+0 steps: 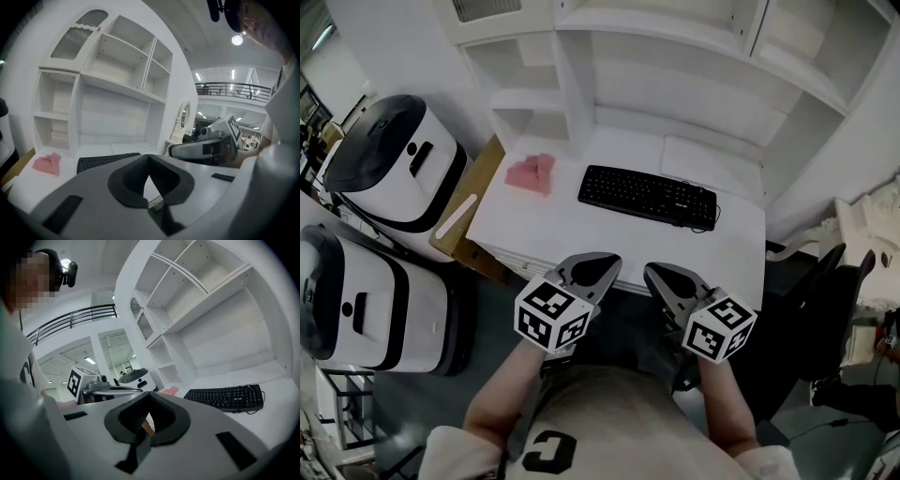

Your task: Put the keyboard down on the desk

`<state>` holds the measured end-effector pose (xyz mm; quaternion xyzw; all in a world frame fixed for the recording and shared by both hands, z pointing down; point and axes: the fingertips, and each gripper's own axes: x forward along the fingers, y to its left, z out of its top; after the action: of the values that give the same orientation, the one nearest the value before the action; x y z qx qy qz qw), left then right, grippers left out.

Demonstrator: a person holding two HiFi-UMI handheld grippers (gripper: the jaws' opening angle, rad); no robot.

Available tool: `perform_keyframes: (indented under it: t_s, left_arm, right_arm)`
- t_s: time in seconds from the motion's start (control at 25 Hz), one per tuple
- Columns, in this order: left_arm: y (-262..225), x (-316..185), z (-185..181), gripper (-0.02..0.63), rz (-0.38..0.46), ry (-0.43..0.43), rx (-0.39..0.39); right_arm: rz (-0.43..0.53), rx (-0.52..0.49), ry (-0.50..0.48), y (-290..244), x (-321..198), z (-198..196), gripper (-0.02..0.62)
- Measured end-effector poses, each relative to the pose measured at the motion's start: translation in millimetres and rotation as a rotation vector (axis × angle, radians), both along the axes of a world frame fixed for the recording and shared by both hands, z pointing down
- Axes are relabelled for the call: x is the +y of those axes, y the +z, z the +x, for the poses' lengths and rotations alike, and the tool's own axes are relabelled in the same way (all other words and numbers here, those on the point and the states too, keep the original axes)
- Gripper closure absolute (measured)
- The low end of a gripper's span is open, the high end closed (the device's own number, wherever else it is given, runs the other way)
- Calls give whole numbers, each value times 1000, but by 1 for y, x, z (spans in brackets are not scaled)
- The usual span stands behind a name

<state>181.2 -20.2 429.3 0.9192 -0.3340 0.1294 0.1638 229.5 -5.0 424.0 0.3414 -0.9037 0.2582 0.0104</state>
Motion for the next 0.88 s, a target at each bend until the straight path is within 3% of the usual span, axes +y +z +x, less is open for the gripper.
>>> perform_keyframes:
  t_s: [0.48, 0.88]
  left_arm:
    - [8, -24, -47, 594, -23, 52, 49]
    - [13, -30, -42, 594, -43, 115, 63]
  right_arm:
    - [4, 60, 50, 4, -20, -51, 571]
    - [-14, 62, 111, 6, -25, -49, 571]
